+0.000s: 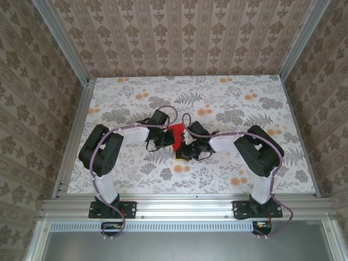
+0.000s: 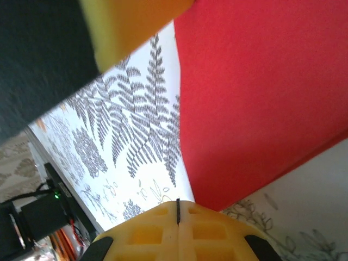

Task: Fold a paper plane with a square sheet of paper (pick it up from the middle)
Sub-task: Third fold the triangle at the center of the table.

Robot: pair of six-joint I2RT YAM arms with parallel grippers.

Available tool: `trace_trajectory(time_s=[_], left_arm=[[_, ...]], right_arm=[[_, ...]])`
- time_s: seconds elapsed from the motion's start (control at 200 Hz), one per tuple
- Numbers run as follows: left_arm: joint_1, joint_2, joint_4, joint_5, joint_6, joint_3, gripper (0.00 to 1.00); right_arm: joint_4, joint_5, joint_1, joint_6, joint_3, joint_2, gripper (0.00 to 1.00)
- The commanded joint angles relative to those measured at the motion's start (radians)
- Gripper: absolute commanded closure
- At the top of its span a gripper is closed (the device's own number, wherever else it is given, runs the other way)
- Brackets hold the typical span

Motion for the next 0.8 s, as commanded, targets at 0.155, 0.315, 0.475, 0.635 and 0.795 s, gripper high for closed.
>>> trace_trajectory(time_s=[0.155,0.315,0.475,0.635,0.795], left_arm=[[-0.008,0.039,-0.077,-0.06,0.016,-0.007,1.0],[-0.008,0.033,-0.08,-0.063,0.015,-0.01,1.0],[-0.008,0.033,-0.08,-0.062,0.015,-0.009,1.0],[-0.008,0.032,-0.08,-0.062,0.016,-0.008,1.0],[-0.008,0.032,-0.081,-0.059,0.016,-0.004,1.0]], right_arm=[[-0.111,0.064,0.004,-0.021,0.008,0.003,0.96],[0.002,0.013,0.003,0.008,-0.009,-0.097,0.95],[-0.015,0.065,-0.001,-0.008,0.011,-0.12,0.95],[-0.025,0.088,-0.001,0.006,0.034,-0.053,0.95],[-0.029,0.097,-0.001,0.014,0.043,-0.004,0.96]])
